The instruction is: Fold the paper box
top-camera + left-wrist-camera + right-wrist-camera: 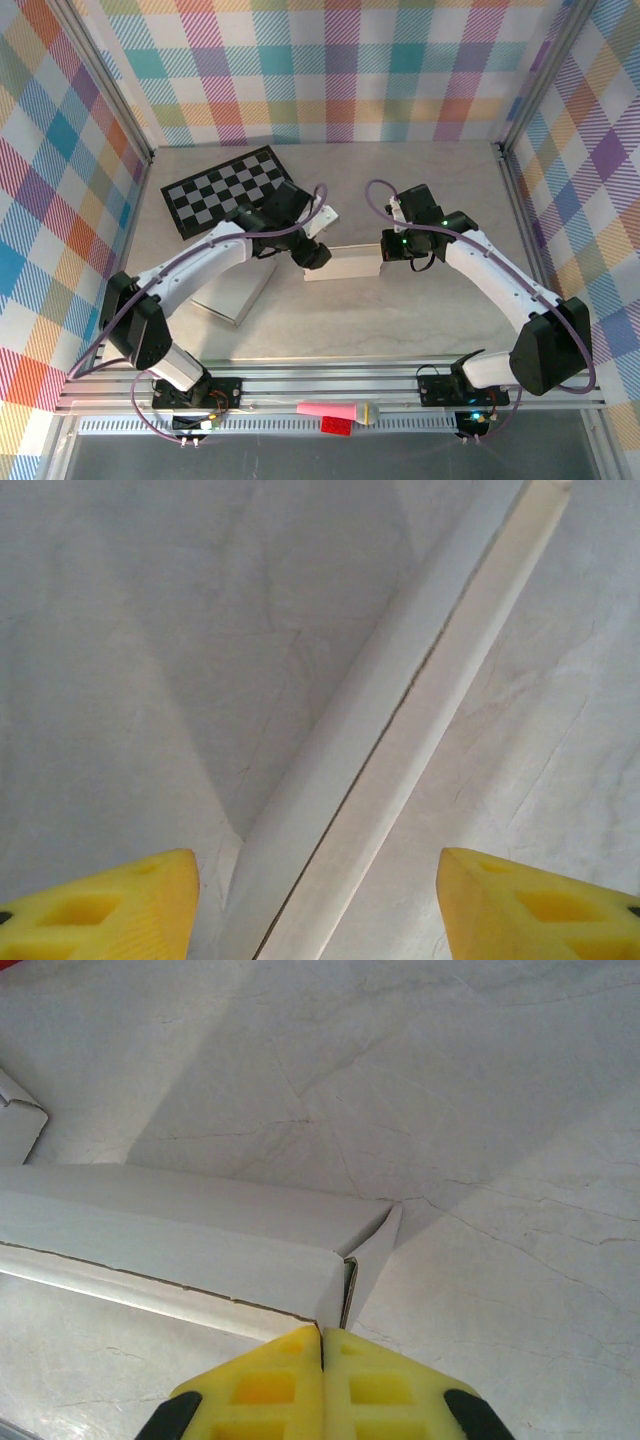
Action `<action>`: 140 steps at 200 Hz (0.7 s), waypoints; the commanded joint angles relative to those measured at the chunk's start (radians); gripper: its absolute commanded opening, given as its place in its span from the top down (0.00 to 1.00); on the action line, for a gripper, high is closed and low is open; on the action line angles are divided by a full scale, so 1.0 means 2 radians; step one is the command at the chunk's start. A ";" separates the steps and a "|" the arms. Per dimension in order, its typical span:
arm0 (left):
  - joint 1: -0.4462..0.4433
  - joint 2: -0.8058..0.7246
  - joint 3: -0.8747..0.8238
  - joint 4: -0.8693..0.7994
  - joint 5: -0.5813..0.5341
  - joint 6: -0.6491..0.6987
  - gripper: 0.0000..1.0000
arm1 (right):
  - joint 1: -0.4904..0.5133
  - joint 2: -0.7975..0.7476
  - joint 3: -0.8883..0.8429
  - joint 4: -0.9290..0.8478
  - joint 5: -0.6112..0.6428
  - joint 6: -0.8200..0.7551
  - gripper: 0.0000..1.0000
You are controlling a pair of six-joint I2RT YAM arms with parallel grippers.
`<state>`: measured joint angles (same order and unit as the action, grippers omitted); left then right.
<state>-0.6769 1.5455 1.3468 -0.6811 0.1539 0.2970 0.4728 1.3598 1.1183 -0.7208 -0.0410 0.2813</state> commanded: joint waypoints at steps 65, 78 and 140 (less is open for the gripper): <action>0.048 -0.017 0.037 -0.164 -0.007 -0.127 0.55 | 0.006 0.014 0.022 -0.018 -0.003 0.008 1.00; 0.049 -0.014 0.041 -0.158 -0.014 -0.124 0.55 | 0.006 0.014 0.022 -0.017 -0.004 0.006 1.00; 0.059 0.043 0.084 -0.160 -0.011 -0.096 0.61 | 0.006 0.019 0.023 -0.020 -0.006 0.003 1.00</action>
<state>-0.5713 1.5955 1.4853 -0.9680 0.1139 0.0830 0.4782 1.3804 1.1393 -0.7349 -0.0414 0.2920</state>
